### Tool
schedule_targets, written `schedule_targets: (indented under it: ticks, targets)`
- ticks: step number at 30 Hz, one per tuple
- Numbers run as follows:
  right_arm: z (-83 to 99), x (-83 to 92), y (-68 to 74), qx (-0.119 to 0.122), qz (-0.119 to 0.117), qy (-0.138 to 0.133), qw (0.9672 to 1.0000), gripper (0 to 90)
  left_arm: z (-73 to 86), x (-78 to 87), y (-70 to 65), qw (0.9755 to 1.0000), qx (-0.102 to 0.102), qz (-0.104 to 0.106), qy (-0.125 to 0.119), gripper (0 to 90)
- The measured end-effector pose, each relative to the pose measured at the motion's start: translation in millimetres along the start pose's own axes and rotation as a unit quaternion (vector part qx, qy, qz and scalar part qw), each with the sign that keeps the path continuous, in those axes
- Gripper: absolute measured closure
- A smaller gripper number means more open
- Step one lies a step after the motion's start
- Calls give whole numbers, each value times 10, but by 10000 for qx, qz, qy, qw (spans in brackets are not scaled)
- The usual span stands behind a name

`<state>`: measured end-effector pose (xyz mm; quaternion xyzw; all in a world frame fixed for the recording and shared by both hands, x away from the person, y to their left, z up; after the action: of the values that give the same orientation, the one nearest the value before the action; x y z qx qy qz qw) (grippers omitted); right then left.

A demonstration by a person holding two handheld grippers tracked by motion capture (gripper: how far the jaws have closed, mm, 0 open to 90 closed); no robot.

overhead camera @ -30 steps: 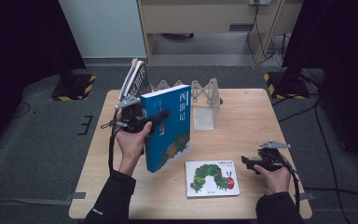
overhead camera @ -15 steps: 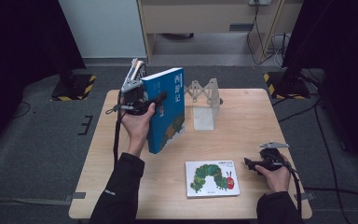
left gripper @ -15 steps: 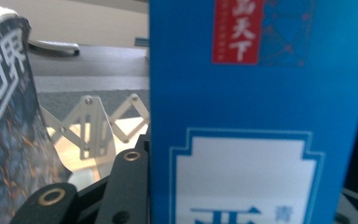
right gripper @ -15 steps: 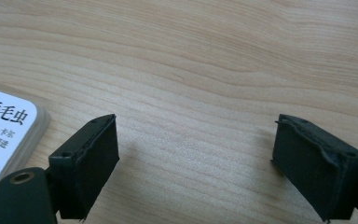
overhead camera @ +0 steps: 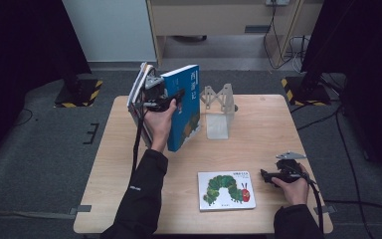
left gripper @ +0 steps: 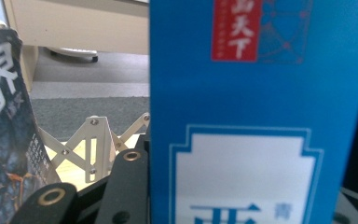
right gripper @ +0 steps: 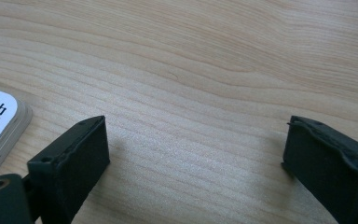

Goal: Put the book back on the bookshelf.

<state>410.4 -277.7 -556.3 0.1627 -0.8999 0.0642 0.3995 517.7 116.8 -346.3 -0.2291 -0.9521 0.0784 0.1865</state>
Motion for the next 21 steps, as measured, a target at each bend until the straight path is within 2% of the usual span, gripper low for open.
schedule_targets:
  ticks: [8, 15, 21]
  targets:
    - [42, -17, -12, -42, 9, -236, 9997, 23, 83, -247, 24, 9998, 16, -120, 174, 611]
    - [42, -18, -12, -43, -1, -235, 9997, 22, 136, -399, 72, 9996, 73, -260, 99, 610]
    - [42, -19, -13, -40, 0, -234, 9997, 20, 161, -487, 89, 9993, -14, -378, 65, 610]
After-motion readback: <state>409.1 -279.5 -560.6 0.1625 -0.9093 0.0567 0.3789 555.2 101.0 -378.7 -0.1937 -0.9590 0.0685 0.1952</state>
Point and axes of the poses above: each handheld gripper's, and its own axes: x roughly backward along the jaws, z roughly out of its underside, y roughly to its left, the point moved 3 cm from there along -x, roughly forward along the jaws, and after that the axes turned 1 degree about -x, right-handed, at the moved point
